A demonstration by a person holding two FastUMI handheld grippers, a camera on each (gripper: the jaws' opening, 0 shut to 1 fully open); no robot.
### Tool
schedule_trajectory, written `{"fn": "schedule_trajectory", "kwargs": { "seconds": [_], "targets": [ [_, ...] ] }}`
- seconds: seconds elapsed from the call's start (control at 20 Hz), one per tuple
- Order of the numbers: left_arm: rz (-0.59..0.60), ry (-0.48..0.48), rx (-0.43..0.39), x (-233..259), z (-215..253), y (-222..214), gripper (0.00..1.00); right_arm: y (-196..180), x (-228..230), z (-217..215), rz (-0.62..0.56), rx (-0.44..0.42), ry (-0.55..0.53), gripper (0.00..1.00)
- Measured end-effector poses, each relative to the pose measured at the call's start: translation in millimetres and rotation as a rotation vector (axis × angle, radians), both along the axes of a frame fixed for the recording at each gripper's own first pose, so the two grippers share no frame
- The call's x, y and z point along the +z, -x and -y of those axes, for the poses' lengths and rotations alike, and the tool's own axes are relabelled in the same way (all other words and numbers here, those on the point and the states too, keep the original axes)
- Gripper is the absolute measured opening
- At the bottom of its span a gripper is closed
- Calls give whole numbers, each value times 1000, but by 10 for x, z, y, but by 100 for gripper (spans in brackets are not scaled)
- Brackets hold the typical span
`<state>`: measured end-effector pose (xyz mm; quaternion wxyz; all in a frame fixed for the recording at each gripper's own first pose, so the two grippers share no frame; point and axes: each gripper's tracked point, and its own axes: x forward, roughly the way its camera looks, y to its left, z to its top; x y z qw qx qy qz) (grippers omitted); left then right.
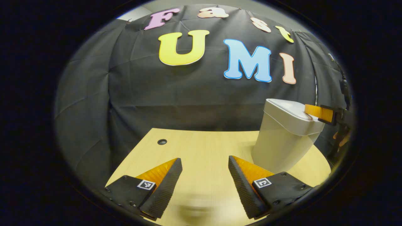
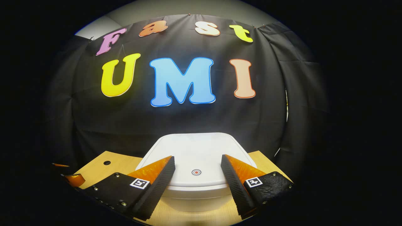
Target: Press the lid of the desktop garbage bin to open it, pick up the crumpled paper on the desktop and throw it into the bin, then pick up the pop can on the desktop and drop it into the bin, and finally close the garbage bin lid.
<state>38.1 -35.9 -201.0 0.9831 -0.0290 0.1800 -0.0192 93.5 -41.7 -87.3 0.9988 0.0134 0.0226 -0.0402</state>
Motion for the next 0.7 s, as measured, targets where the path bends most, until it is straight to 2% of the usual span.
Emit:
{"fn": "schedule_trajectory", "kwargs": {
  "seconds": [0.45,0.55,0.7],
  "targets": [
    [31,4,-26,133,97,-72,100,31,15,-2,1,10,7,95],
    [47,0,-40,202,131,-57,98,93,23,-18,-1,28,9,95],
    [70,-8,-46,316,147,-58,100,212,101,-68,22,37,33,95]
  ]
}}
